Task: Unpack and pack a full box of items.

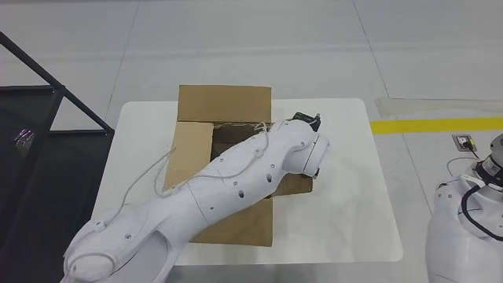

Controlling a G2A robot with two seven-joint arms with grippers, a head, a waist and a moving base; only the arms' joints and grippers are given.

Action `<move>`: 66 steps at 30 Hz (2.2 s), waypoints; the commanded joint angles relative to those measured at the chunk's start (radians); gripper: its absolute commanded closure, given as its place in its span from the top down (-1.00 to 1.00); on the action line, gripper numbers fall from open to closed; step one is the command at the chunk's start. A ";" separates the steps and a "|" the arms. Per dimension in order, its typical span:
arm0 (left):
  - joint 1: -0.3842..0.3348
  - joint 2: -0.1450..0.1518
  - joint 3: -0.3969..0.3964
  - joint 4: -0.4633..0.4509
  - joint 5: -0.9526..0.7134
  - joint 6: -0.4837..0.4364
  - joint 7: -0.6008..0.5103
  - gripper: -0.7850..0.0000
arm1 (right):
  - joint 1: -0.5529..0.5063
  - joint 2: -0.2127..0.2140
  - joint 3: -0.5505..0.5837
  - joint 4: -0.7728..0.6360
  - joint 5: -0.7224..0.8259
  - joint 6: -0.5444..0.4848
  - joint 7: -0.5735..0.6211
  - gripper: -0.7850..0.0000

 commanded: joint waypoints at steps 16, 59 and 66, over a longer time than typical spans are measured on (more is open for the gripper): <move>-0.092 0.073 0.080 -0.097 -0.090 0.016 0.016 1.00 | 0.020 -0.005 0.004 0.017 0.020 0.000 0.020 -1.00; -0.023 0.723 0.080 -0.847 -0.393 0.395 0.395 1.00 | 0.088 -0.027 -0.042 0.067 0.014 0.000 0.050 -1.00; 0.017 0.842 0.080 -0.933 -0.465 0.477 0.477 1.00 | 0.107 -0.029 -0.060 0.075 -0.004 0.000 0.045 -1.00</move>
